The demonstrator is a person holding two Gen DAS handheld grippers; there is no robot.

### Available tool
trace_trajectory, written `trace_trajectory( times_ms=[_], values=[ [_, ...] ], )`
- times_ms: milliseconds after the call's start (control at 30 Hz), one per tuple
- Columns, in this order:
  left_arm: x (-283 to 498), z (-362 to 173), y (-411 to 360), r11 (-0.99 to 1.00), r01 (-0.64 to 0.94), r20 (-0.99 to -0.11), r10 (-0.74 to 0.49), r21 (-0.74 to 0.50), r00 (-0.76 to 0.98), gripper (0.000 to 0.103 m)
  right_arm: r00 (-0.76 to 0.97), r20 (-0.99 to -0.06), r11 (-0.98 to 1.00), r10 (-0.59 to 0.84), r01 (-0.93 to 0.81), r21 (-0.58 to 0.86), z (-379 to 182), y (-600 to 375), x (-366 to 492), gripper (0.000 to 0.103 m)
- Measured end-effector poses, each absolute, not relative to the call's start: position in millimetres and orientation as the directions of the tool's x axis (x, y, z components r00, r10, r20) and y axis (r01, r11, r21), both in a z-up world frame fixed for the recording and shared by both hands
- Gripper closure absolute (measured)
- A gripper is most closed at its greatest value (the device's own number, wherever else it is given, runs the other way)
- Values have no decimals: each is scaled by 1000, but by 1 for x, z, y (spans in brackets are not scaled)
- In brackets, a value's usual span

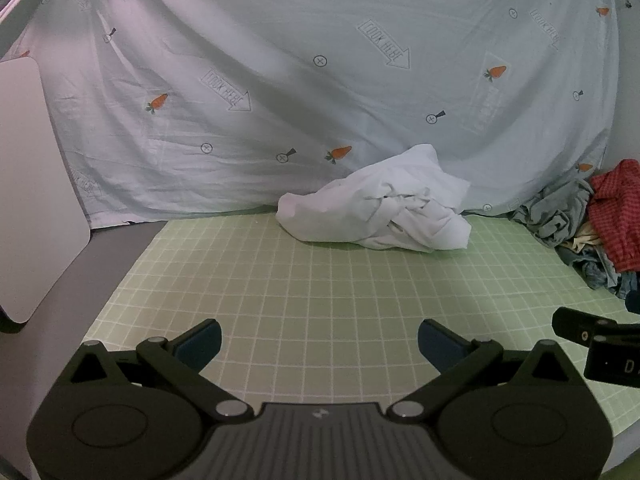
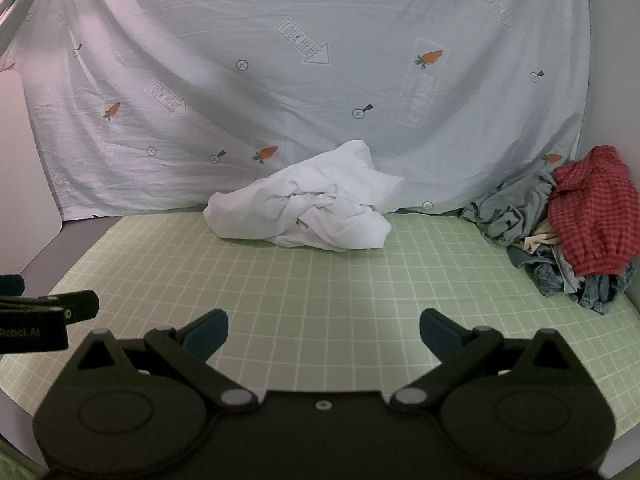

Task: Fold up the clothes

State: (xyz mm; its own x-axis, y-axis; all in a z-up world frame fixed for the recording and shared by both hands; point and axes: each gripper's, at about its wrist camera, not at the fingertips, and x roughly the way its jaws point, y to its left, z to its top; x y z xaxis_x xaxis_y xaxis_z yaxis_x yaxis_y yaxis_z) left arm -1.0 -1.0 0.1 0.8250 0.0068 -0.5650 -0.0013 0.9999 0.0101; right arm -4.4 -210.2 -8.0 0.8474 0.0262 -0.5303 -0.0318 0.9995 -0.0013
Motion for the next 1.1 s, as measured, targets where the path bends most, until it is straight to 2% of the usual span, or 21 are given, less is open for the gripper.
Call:
trace_trajectory(
  times_ms=[1100],
  values=[
    [-4,4,-1,1000,10,-574,4,21,819,0,849,-528,1000,12,-11,4,-11,-216,-11,0]
  ],
)
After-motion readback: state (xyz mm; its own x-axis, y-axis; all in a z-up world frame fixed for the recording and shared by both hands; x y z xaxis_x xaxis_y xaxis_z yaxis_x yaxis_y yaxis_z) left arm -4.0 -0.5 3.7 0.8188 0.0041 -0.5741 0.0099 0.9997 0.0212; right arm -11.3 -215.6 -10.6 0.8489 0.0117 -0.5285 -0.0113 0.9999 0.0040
